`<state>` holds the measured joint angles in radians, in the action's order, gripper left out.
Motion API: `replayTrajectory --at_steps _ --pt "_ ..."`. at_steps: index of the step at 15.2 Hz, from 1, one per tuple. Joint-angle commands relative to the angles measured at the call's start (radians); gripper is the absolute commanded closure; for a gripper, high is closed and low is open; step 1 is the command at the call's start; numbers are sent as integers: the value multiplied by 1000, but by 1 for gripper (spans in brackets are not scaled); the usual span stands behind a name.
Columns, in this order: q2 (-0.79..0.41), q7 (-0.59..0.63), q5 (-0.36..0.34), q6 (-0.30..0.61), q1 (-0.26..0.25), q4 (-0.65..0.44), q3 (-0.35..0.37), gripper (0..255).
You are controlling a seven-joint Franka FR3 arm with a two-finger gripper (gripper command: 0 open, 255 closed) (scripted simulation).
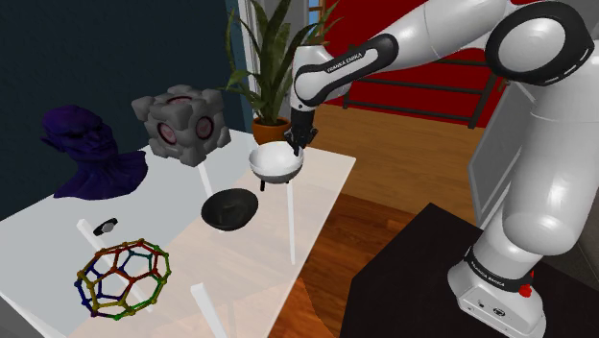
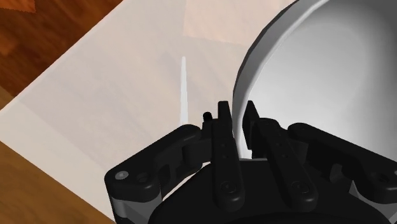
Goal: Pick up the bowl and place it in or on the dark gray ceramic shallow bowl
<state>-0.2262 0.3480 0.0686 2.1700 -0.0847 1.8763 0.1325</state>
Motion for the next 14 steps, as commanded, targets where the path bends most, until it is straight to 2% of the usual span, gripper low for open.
replayTrajectory --at_steps 1,7,13,14 --pt "-34 53 -14 -12 -31 -51 15 255" --pt "-163 182 -58 -83 -118 -257 42 255" --pt "-327 289 -102 -186 -212 -528 54 255" --pt "-329 288 -102 -174 -212 -518 53 255"
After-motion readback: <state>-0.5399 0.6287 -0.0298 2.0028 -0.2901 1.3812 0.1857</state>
